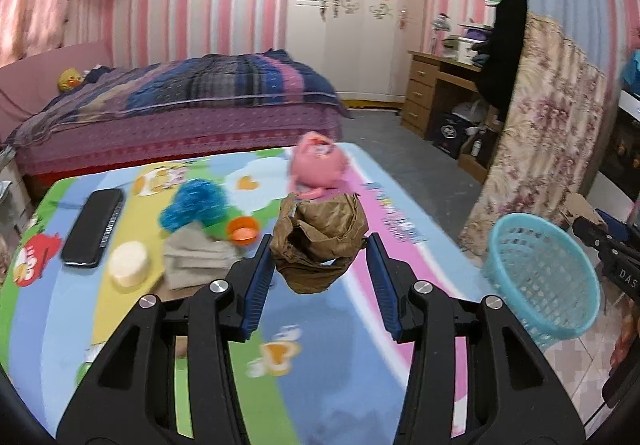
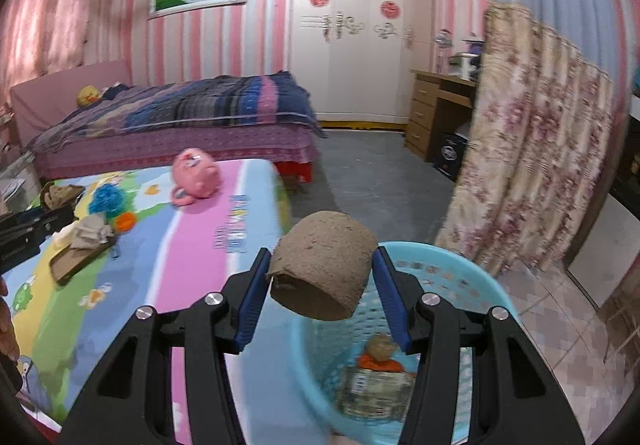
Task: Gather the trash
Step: 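Lift the brown paper and brown pad and carry them over the basket, then open the left gripper to drop the brown paper into the basket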
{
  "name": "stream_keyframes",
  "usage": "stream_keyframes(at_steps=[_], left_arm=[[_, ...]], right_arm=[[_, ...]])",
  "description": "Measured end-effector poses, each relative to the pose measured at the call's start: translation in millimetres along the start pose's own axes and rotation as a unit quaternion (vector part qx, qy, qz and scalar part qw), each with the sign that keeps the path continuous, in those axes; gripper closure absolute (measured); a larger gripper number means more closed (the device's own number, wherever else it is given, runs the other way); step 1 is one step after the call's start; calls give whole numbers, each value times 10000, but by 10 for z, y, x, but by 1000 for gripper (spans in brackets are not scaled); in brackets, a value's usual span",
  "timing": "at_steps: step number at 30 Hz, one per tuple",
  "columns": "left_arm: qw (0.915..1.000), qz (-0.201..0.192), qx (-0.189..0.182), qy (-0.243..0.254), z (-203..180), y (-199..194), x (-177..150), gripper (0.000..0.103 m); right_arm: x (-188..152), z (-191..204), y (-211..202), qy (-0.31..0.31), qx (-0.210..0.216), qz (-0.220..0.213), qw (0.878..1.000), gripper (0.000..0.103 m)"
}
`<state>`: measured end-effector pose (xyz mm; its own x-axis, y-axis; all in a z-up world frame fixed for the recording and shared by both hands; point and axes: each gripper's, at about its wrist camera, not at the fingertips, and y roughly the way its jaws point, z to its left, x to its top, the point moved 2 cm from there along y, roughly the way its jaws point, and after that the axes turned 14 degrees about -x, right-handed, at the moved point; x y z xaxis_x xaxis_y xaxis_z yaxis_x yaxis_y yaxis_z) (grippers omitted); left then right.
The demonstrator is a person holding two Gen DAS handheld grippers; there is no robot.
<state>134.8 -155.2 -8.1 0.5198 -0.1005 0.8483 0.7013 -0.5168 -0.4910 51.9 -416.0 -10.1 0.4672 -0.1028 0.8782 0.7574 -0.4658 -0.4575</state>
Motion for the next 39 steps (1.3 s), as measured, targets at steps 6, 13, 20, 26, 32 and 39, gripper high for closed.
stream_keyframes(at_steps=[6, 13, 20, 26, 32, 39], left_arm=[[9989, 65, -444, 118, -376, 270, 46, 57], [9952, 274, -903, 254, -818, 650, 31, 57], [9869, 530, -1352, 706, -1484, 1021, -97, 57], [9789, 719, -1651, 966, -1878, 1265, -208, 57], [9756, 785, -1789, 1006, -2008, 1386, -152, 35], [9845, 599, -1380, 904, -1750, 1349, -59, 18]], right_arm=[[-89, -406, 106, 125, -403, 70, 9991, 51], [-236, -834, 301, 384, -657, 231, 9968, 51], [-409, -1025, 417, 501, -785, 349, 9950, 51], [-501, -1193, 462, 575, -930, 449, 9930, 51], [-519, -1283, 492, 677, -972, 465, 9919, 51], [-531, -1256, 508, 639, -940, 486, 9923, 51]])
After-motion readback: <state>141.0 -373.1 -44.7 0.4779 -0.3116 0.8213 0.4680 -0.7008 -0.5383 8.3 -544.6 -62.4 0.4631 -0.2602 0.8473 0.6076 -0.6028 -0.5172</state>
